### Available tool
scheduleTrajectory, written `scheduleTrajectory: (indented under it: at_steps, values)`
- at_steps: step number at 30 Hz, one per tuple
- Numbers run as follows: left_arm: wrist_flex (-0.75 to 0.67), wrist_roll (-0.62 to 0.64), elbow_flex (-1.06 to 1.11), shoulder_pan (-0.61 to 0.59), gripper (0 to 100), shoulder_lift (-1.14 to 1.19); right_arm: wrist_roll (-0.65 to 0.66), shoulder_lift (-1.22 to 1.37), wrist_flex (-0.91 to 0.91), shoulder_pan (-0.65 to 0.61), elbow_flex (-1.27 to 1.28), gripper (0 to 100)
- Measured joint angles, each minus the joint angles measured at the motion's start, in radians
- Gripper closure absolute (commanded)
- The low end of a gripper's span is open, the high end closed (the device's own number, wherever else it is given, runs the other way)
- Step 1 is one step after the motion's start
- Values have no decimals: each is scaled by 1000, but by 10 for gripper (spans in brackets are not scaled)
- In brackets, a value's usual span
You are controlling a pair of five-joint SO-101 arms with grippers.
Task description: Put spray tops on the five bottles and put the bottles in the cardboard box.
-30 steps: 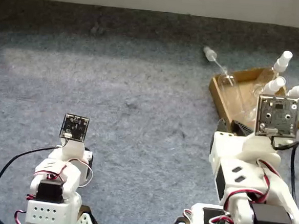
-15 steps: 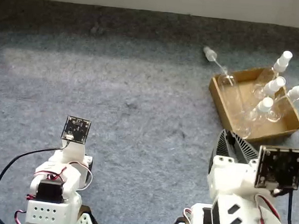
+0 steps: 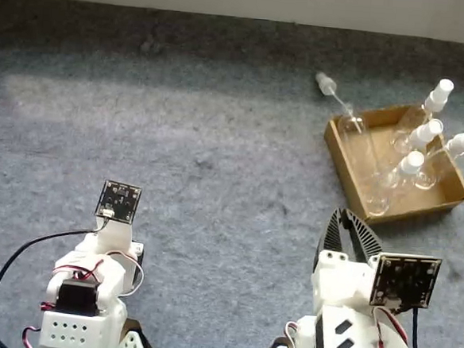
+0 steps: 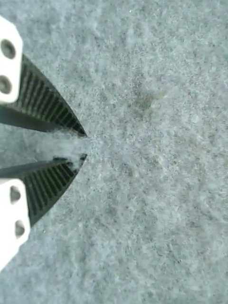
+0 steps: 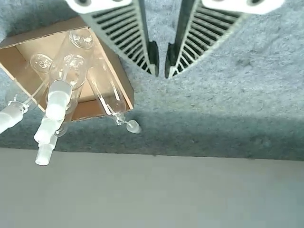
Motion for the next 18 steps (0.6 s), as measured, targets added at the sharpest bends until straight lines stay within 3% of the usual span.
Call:
scheduleTrajectory:
  at_steps: [5,11,18]
  values:
    - [0,0,0,0,995,0,55,-6,-68,-2,114,992]
    - [0,0,0,0,995,0,58,-6,-195,-2,420,992]
    - [0,0,0,0,995,0,58,-6,-224,-2,681,993]
